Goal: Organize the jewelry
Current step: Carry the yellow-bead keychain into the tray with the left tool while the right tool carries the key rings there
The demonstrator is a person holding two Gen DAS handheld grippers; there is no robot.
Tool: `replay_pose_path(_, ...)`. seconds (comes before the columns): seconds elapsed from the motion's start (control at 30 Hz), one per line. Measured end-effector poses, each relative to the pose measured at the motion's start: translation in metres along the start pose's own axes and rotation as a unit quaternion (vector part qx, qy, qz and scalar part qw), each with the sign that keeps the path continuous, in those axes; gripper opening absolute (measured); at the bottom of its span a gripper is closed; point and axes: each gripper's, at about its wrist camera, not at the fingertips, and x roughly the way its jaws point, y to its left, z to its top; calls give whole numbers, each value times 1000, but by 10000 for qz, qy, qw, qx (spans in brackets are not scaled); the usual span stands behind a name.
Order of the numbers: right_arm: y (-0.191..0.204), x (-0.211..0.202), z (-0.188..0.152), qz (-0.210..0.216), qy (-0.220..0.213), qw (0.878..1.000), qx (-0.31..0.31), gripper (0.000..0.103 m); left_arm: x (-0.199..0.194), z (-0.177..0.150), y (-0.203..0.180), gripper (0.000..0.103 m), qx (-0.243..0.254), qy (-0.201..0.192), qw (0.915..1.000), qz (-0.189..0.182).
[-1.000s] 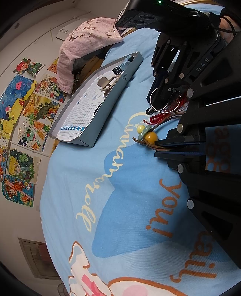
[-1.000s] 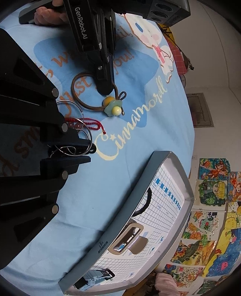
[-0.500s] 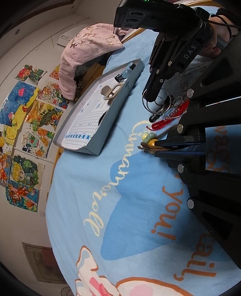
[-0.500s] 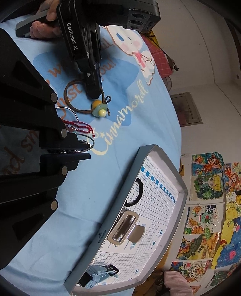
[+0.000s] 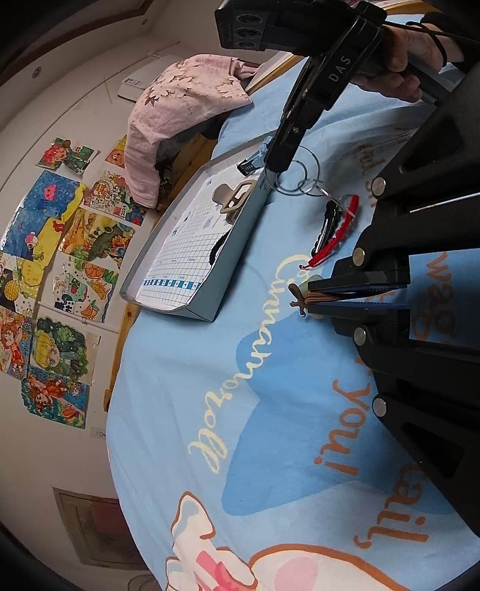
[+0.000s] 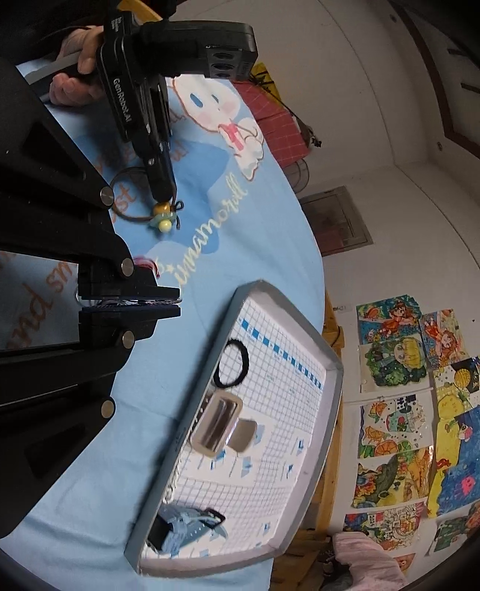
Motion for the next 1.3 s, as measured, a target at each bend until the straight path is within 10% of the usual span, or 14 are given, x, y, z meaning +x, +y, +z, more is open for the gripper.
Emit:
replay_pose_path(0.87,-34,-15,-46,-818,974,9910,423,4,0,-16,-24,4,385,166,9986,-332)
replay_pose_path(1.3,-29,-46,-29,-656,331,9968,310,3,-14,-7,-43,4,571,62,9970,-528)
